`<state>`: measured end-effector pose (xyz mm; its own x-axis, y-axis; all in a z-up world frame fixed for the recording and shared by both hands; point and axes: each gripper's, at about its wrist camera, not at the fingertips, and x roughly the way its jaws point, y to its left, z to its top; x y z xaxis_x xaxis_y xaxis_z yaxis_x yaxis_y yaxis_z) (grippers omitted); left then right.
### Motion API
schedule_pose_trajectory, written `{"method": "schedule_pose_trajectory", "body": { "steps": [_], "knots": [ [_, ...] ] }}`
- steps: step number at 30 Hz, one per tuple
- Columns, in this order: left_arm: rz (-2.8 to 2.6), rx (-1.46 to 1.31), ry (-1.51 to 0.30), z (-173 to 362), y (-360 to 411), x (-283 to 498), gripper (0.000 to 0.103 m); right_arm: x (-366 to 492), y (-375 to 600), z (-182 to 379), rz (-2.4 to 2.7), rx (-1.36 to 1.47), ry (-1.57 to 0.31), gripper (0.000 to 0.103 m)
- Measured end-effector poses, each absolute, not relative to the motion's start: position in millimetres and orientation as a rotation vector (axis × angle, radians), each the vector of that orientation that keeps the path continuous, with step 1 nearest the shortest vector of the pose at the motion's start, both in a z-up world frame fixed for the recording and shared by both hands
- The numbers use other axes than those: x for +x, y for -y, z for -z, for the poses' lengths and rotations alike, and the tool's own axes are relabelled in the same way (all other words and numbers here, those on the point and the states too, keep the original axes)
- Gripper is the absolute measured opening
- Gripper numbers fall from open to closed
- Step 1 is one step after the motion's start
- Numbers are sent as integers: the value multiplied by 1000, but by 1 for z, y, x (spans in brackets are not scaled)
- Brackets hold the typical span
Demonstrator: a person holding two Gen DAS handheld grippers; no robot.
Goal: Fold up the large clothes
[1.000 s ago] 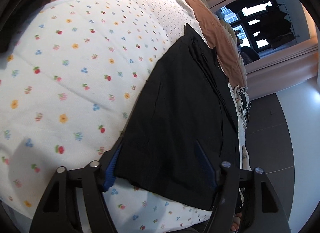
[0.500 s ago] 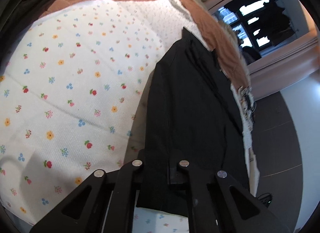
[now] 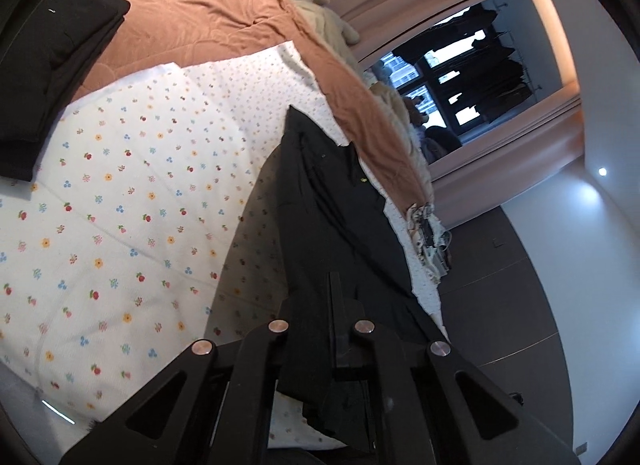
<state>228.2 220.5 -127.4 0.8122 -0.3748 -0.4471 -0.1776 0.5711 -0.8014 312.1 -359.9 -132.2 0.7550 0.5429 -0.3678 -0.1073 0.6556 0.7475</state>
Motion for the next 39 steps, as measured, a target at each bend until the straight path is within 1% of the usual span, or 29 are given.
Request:
{"method": "schedule_pose_trajectory", "body": {
  "steps": [12,24,31,37,39],
  "knots": [
    [161,-988,-490,75,-223,130,6,230,371,99,-478,741,-542,0],
    [198,-989,-327,15,-233,56,6,189,389,70,-558,744,-421,0],
    [182,-983,-305,3,-237,59,6,201,398,74,-545,748,-399,0],
    [157,-947,-321,-14,-240,99,6,234,396,66,-522,753,-402,0],
    [157,-932,-326,-22,-240,119,6,256,394,62,-508,757,-405,0]
  ]
}}
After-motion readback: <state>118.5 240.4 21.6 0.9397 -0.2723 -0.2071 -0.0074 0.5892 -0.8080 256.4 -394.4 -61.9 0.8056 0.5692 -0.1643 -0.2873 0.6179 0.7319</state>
